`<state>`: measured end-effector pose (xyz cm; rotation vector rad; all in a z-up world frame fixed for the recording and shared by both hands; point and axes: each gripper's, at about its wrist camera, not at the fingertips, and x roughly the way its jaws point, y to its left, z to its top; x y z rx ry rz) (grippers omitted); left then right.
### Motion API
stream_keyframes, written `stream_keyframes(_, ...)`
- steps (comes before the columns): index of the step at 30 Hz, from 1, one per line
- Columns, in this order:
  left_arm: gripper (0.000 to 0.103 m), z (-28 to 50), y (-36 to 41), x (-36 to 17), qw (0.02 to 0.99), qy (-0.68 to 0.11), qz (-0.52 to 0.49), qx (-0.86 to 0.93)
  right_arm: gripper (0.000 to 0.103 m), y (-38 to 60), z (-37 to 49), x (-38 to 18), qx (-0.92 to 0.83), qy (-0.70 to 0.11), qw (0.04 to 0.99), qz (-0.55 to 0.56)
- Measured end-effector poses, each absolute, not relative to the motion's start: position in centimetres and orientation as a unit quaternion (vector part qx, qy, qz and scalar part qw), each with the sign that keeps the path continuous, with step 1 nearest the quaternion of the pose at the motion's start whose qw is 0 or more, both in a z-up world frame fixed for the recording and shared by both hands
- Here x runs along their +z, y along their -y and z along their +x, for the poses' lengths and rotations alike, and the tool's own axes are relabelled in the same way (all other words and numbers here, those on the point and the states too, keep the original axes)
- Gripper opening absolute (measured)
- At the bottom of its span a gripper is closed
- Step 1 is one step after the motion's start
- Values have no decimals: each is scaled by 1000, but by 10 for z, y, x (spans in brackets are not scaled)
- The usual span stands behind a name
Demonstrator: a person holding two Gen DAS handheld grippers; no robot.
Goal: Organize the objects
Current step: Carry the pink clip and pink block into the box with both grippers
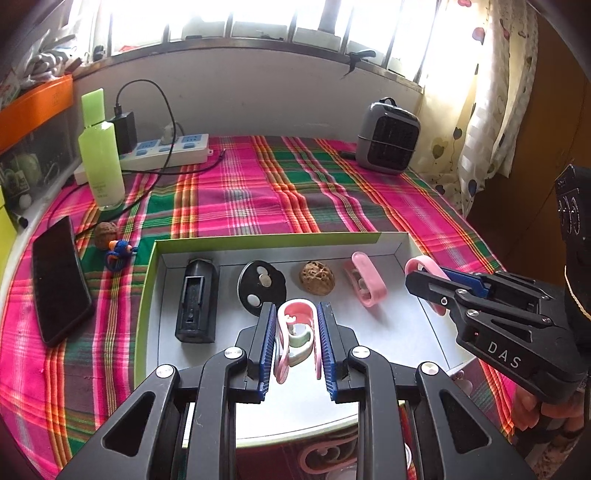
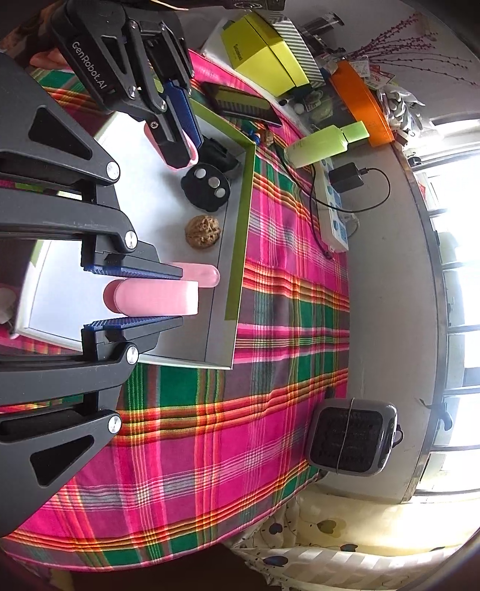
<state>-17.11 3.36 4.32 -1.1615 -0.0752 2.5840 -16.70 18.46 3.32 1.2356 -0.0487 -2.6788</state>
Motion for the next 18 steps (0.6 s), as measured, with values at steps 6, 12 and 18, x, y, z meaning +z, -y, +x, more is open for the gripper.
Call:
stream_keyframes(6,21,-188,-40,32,156,34,-420,893,19,-187,-185,25,-899,15,90,428)
stream_keyframes(12,21,-198,-43,26,154,33,-426,891,19,-188,-198,19,-896,15,86,436)
stream_keyframes(18,21,-204,-44,20,153,35,-433,887,19,-188,-205,13,-892,17,86,443)
